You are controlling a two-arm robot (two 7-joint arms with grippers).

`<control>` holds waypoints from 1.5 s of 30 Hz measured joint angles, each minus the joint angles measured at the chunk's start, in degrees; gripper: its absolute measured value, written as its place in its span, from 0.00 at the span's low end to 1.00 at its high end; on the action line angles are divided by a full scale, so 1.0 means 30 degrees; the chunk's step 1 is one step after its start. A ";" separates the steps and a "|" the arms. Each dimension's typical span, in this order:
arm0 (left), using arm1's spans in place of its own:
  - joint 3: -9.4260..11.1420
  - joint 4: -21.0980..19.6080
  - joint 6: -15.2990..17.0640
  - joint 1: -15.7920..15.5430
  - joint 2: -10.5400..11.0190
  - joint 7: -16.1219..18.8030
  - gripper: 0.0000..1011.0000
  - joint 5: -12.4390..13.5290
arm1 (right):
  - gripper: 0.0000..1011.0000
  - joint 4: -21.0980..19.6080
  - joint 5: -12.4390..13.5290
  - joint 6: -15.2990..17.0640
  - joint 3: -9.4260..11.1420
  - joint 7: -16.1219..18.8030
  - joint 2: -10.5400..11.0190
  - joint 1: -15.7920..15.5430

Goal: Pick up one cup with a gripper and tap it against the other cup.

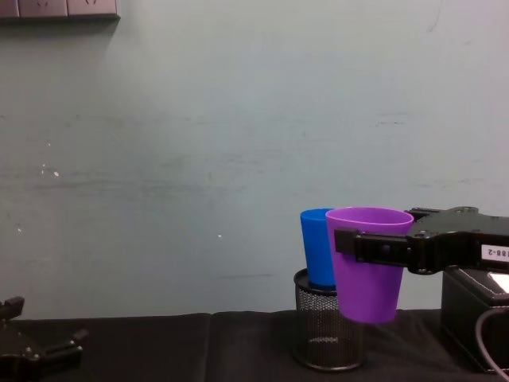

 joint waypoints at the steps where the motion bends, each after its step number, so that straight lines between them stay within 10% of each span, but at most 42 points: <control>1: 0.0000 0.0000 0.0001 0.0000 -0.0001 0.0001 0.99 0.0001 | 0.72 0.0001 0.0000 0.0001 -0.0001 0.0000 0.0000 -0.0001; 45: 0.0000 -0.0001 0.0000 0.0000 0.0000 0.0000 0.99 0.0000 | 0.73 -0.0001 0.0000 0.0000 0.0000 0.0000 0.0000 0.0000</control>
